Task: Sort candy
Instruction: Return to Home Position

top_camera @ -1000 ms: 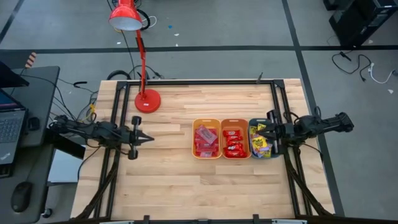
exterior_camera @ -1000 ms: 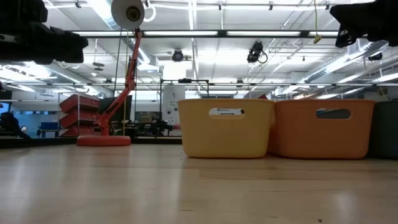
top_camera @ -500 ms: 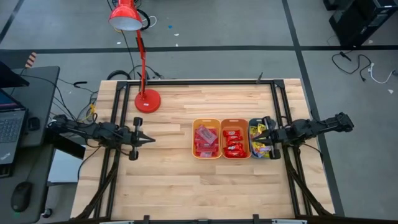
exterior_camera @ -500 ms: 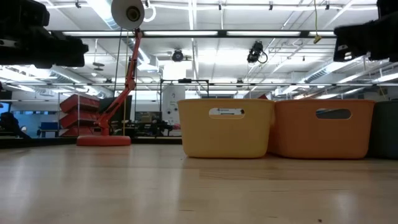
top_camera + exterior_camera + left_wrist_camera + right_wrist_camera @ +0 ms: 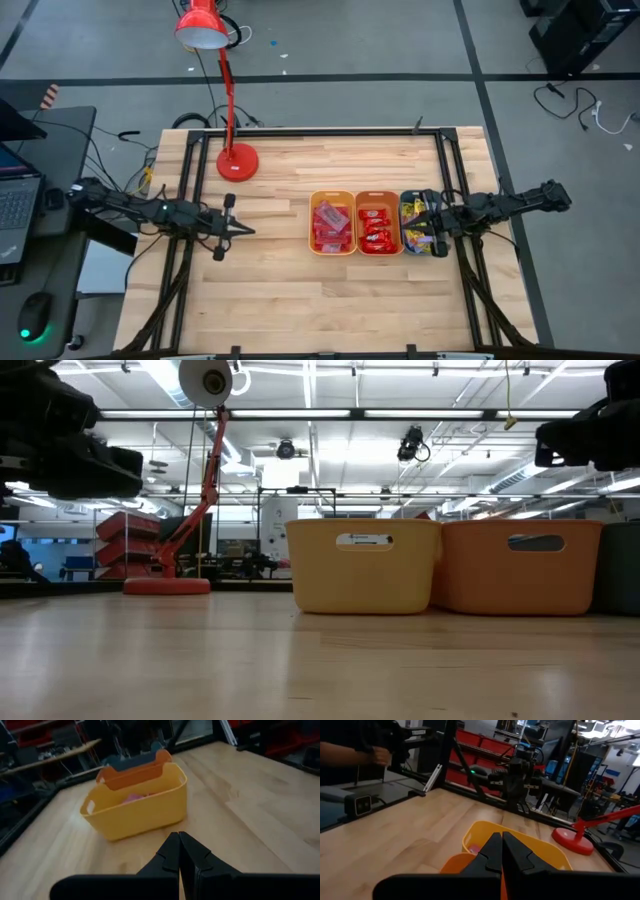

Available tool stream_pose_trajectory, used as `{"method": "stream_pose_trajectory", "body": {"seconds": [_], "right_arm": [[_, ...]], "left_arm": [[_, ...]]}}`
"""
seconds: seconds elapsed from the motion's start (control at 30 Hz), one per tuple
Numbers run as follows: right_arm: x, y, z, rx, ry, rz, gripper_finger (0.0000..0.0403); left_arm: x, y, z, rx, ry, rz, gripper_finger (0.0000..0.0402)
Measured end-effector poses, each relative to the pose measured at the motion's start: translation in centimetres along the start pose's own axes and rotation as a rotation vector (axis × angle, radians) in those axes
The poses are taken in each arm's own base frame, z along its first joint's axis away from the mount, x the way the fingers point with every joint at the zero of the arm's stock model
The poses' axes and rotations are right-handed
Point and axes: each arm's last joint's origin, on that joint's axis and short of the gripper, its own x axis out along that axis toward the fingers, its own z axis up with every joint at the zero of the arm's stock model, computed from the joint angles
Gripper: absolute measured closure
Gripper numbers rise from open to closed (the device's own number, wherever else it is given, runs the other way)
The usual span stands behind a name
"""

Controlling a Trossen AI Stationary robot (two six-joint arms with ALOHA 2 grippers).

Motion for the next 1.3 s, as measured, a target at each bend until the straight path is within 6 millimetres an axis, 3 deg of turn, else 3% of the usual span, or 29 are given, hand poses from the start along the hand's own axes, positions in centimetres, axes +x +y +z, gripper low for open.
{"method": "stream_pose_trajectory", "body": {"seconds": [0.3, 1.3], "right_arm": [[0.0, 0.0, 0.0, 0.024, -0.004, -0.004, 0.0402], [0.0, 0.0, 0.1, 0.021, -0.006, -0.005, 0.0402]], "left_arm": [[-0.2, 0.5, 1.9, -0.100, -0.196, 0.049, 0.0396], [-0.2, 0.5, 2.0, -0.099, -0.202, 0.050, 0.0394]]}}
